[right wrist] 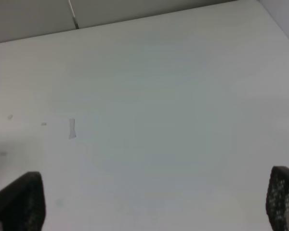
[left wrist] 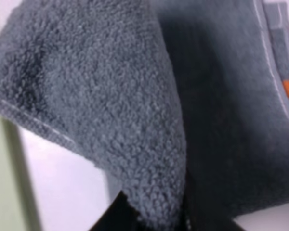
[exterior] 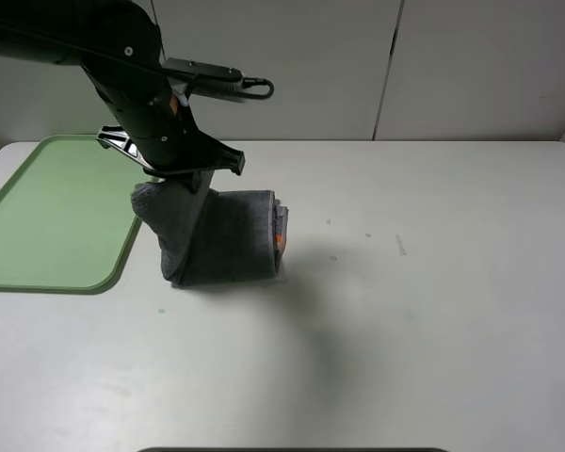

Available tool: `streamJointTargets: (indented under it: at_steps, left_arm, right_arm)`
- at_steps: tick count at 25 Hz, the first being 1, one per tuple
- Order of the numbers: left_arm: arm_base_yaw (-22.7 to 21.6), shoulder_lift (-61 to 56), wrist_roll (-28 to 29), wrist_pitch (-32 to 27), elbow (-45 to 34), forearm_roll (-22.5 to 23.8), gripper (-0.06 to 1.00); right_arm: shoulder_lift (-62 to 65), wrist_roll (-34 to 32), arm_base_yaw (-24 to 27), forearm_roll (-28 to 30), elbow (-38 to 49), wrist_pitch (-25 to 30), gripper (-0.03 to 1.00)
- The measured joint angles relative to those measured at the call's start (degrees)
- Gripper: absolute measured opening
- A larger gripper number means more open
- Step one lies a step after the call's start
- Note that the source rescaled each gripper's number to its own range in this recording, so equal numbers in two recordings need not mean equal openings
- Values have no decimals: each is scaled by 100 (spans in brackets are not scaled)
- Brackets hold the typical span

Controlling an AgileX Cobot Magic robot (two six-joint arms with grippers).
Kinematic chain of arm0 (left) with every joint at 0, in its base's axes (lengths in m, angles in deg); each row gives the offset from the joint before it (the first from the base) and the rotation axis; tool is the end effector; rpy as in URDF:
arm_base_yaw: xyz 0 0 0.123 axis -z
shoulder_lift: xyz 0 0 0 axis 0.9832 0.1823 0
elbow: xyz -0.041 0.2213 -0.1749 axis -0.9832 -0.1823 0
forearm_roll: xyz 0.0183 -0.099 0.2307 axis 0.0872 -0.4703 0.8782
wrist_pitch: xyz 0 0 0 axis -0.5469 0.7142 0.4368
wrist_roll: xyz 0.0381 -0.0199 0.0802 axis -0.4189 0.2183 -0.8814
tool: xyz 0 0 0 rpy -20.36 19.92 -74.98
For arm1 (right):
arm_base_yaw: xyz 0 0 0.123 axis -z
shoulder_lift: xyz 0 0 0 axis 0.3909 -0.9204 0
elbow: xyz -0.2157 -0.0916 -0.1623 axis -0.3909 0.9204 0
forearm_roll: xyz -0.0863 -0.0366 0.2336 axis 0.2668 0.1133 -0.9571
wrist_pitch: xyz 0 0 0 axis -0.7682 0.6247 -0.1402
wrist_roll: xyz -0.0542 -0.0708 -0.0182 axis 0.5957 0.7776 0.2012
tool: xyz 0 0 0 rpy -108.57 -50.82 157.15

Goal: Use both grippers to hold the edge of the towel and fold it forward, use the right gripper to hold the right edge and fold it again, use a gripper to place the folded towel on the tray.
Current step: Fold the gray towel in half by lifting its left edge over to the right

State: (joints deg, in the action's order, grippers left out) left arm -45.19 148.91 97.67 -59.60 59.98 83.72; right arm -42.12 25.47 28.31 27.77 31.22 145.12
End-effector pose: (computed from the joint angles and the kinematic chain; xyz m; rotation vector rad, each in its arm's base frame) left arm 0.3208 -0.1993 0.2138 0.3920 2.5915 -0.0593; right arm -0.0030 0.0019 0.2784 0.1618 1.9957 0.0092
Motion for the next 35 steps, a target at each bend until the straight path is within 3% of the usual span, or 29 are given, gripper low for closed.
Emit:
streamJointTargets:
  at_steps: [16, 27, 29, 33, 35]
  left_arm:
    - [541, 1118, 0, 476, 419, -69, 9]
    - [577, 1226, 0, 788, 421, -60, 11]
    - [577, 1226, -20, 784, 421, -60, 24]
    - [577, 1226, -359, 783, 421, -60, 81]
    - [577, 1226, -479, 720, 421, -60, 93]
  right_arm:
    - [0, 0, 0, 0, 0, 0, 100]
    - [0, 0, 0, 0, 0, 0, 100]
    - [0, 0, 0, 0, 0, 0, 100]
    - [0, 0, 0, 0, 0, 0, 100]
    - [0, 0, 0, 0, 0, 0, 100]
